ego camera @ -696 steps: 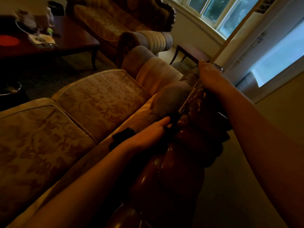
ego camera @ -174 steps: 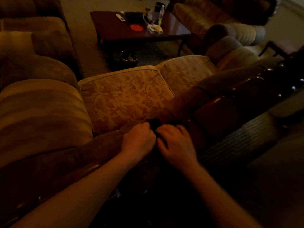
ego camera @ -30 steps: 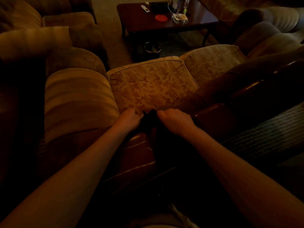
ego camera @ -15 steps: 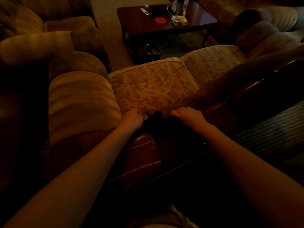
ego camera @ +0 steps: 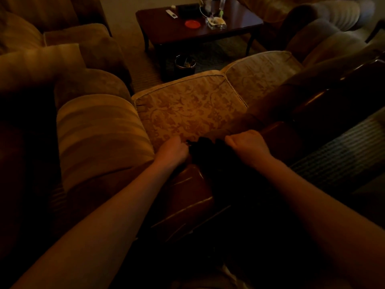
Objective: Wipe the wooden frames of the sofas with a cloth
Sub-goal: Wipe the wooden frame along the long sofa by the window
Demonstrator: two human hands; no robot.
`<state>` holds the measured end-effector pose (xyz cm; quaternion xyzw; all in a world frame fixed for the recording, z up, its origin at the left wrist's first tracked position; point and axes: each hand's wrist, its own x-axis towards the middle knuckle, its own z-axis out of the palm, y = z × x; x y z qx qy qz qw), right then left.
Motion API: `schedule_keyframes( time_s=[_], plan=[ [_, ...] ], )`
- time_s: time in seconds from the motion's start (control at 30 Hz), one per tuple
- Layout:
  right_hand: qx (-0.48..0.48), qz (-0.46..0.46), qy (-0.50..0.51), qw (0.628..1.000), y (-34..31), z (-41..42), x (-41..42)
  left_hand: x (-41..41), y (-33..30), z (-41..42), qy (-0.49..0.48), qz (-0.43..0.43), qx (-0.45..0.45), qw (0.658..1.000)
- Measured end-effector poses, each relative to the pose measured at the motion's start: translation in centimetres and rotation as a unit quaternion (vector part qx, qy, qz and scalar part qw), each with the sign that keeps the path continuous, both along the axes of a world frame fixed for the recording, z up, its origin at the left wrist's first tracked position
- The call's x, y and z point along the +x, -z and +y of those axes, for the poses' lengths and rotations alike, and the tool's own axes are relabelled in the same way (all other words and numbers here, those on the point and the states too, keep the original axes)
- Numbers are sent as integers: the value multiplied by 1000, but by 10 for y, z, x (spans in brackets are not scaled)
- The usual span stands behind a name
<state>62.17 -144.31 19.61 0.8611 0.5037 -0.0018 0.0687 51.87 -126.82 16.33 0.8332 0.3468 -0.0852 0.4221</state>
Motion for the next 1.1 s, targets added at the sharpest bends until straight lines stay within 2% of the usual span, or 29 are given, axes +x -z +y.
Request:
schedule_keyframes(
  time_s=[0.1,0.17,0.23,0.3,0.37,0.4,0.53,0.6,0.67,0.77,0.9,0.93,1.03,1.1],
  plan=[
    [102,91,73,988,8,9,-40,1,-1,0,9,0,6,1000],
    [131,113,72,982,5,18,-61,2,2,1,23,0,13,1000],
    [65,111,38,991,-2,24,-54,2,2,2,24,2,7,1000],
    [-63,81,-14,995,-7,18,-23,1,1,2,15,1,5,1000],
    [-188,18,-3,982,-14,3,19,1,2,1,9,-1,7,1000],
    [-217,-10,29,976,-19,-9,41,1,1,1,11,4,10,1000],
    [-197,-36,193,961,-36,-42,108,-1,-2,-2,23,14,36,999],
    [-167,-32,218,961,-30,-36,110,-1,-5,-4,30,20,53,998],
    [-165,-12,193,967,-20,-22,83,0,-6,-5,45,27,64,997],
    [-84,57,116,988,-4,-1,22,2,-7,-7,75,19,77,994],
    [77,175,105,976,-8,9,-25,4,-5,-7,92,10,73,993],
    [116,173,104,973,-7,7,-35,4,-5,-7,94,11,72,993],
    [226,87,73,967,9,-13,-81,5,-5,-6,108,6,81,991],
    [315,48,67,945,29,-35,-101,8,-8,-11,123,14,85,989]
  ],
)
